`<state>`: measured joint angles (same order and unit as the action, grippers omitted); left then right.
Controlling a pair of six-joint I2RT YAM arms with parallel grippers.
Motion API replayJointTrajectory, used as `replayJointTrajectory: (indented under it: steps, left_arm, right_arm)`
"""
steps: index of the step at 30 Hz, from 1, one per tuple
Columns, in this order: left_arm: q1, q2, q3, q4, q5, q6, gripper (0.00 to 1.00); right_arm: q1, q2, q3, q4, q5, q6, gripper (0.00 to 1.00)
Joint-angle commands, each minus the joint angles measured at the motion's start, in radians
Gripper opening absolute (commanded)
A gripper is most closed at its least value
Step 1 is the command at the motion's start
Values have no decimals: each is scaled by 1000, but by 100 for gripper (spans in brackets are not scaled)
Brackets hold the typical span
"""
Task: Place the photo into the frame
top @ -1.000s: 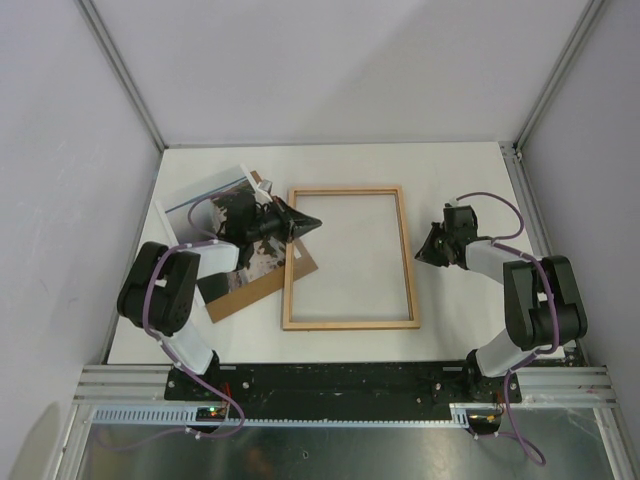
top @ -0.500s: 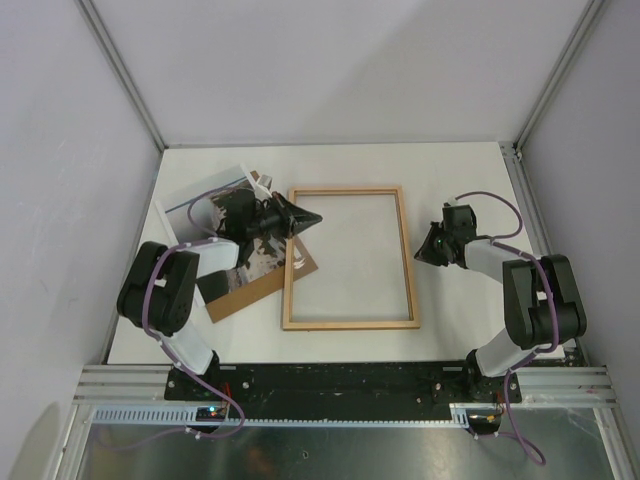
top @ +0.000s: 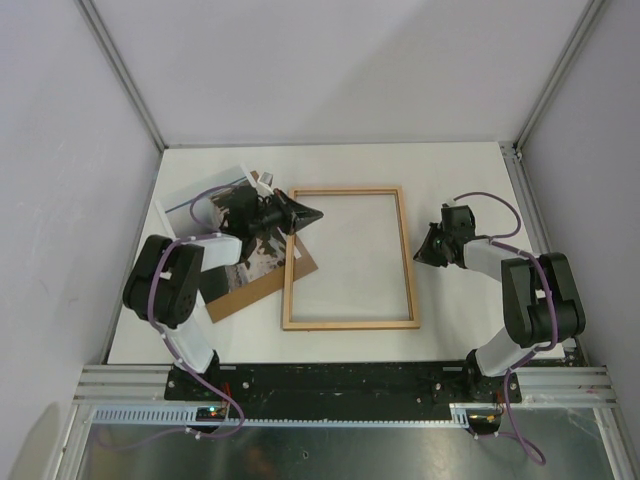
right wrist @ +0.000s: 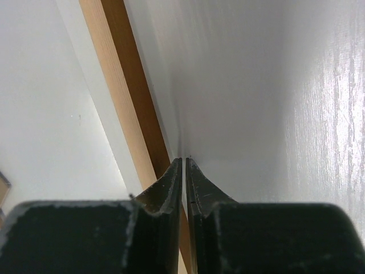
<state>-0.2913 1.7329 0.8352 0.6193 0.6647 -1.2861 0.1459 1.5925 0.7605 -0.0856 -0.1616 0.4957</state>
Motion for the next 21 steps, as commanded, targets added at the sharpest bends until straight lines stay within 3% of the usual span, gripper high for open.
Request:
replayJointTrajectory:
  steps: [1,21]
  left_arm:
    - [7,9,40,61,-2,-21,0]
    - [9,55,40,115,-9,-37,0]
  right_arm:
    - [9,6,38,7,18,-16,10]
    - [17,19,44,3,17,-19,10]
